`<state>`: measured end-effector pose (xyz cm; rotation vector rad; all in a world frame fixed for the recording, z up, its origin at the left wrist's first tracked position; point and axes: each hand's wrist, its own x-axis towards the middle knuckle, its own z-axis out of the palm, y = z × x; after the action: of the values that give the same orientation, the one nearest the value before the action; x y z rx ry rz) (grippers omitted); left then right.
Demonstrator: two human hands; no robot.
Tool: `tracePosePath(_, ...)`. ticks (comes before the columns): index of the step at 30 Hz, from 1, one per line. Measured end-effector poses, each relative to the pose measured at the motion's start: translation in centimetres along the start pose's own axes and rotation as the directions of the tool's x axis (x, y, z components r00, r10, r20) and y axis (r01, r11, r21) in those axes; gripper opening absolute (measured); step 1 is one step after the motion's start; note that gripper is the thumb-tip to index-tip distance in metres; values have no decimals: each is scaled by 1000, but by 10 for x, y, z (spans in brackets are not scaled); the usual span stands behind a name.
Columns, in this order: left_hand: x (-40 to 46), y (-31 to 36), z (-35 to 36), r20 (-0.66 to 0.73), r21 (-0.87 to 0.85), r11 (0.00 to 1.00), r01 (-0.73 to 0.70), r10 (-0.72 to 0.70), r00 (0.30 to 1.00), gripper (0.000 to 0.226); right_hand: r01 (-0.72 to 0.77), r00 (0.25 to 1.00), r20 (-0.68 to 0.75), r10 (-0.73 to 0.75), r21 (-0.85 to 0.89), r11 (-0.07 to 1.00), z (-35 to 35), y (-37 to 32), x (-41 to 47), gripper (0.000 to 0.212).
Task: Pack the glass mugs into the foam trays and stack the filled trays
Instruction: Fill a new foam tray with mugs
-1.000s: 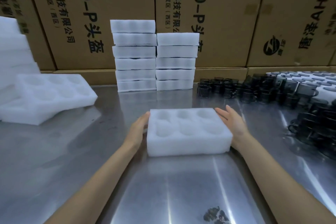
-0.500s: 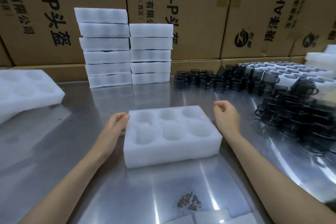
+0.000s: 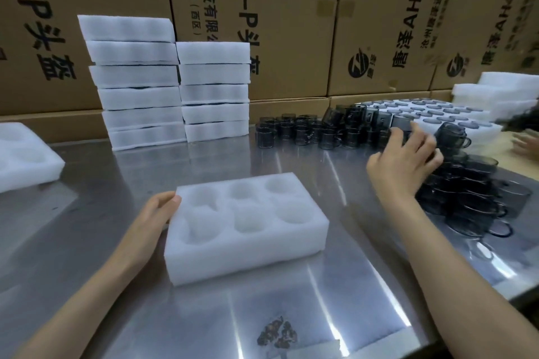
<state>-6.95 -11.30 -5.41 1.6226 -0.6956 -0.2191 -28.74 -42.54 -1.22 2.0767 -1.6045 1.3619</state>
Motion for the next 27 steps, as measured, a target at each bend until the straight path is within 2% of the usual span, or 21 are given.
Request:
tracePosePath(3,1,-1,-2,-6,24,1000,-8,8,1000,24,-125,992,14,125,-26,992,-2,13,7,47)
tracePosePath(5,1,0,-2,-1,34,999,-10,10,1000,24,-198,975,92,201,-48,979,-3,20,8,49)
tracePosePath(7,1,0,-3,5,40,999,-5,5,1000,26,-202,965,161,206,-41,979,-4,23,9,47)
tracePosePath(10,1,-1,-4,7,35,999,4,-5,1000,26,-81,984,163,70,62,995,-9,18,10,41)
tracePosePath(14,-1,2,-2,-4,38,999,1,-1,1000,22,217,968,66,-241,255,942,-12,-10,-9,32)
tracePosePath(17,-3,4,-1,-5,31,1000,-6,6,1000,21,324,906,183,-381,278,904,-3,-25,-27,26)
tracePosePath(20,-5,4,-2,-2,23,1000,-9,9,1000,20,353,847,326,-420,246,903,8,-23,-35,27)
tracePosePath(23,-5,4,-1,3,16,1000,-7,7,1000,20,310,825,410,-388,245,919,12,-14,-36,28)
tracePosePath(26,-5,4,-2,14,14,1000,-3,3,1000,18,283,789,488,-373,250,926,12,-8,-32,38)
tracePosePath(27,-4,4,-2,12,10,1000,-1,1,1000,18,270,800,481,-359,246,931,10,-7,-28,42)
